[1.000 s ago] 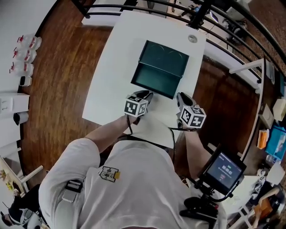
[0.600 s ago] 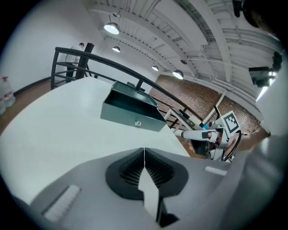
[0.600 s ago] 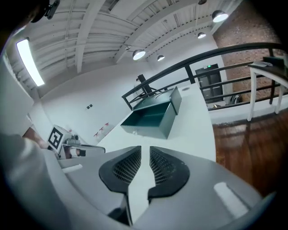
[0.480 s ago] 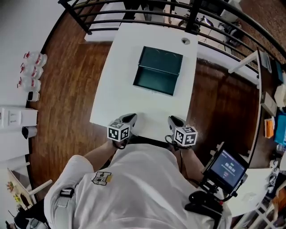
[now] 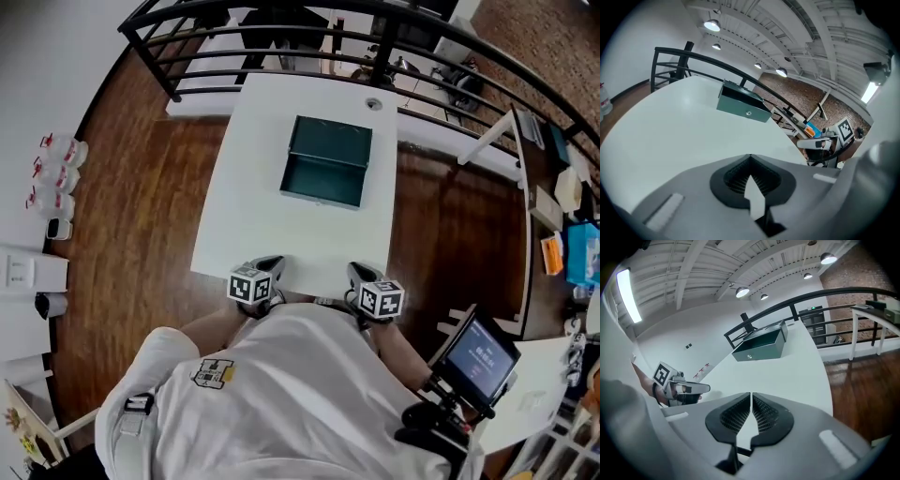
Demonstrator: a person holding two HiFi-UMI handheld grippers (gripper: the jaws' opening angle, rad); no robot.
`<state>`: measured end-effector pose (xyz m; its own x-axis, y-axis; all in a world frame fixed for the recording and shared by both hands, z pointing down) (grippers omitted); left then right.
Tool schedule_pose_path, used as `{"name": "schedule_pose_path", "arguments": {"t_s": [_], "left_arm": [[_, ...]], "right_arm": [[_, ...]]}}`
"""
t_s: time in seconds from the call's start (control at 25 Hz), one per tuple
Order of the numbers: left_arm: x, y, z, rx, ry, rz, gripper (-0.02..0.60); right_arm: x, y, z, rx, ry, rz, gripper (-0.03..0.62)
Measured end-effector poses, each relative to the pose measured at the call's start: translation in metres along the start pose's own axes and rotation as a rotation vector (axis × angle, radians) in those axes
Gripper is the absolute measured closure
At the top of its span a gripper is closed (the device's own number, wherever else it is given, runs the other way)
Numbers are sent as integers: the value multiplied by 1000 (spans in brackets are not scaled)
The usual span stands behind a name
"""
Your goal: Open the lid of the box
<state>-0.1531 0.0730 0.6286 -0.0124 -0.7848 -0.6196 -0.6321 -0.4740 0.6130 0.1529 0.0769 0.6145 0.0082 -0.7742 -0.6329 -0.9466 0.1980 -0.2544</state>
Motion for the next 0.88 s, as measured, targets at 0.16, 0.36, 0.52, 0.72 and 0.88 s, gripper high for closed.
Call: {"name": "schedule_pose_path", "arguments": {"t_s": [0.16, 0.36, 0.52, 0.72, 0.88], "left_arm": [[0, -2, -1, -14, -7, -9, 581], [5, -7, 2, -9, -15, -23, 581], [9, -6, 5, -1, -26, -18, 581], [7, 0, 6, 2, -42, -16, 581], [7, 1, 9, 17, -49, -14, 581]], "right_arm": [[-3, 2, 4, -7, -5, -16, 585], [-10, 3, 6, -11, 6, -19, 594], [-8, 3, 6, -13, 3, -1, 595], [-3, 6, 6, -4, -8, 26, 595], [-3, 9, 8, 2, -11, 44, 595]]}}
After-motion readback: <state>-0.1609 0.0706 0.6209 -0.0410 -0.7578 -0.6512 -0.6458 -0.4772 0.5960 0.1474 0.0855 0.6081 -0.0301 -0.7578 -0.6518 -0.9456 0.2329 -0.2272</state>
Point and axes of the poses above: the fingertips, and each gripper's own axes: z backward along the fingers, y to its left, x out of its top, the point moved 10 cm from there along z, backward along the fingers, and after that the axes turned 15 degrees about -x, right-handed, at the moved point
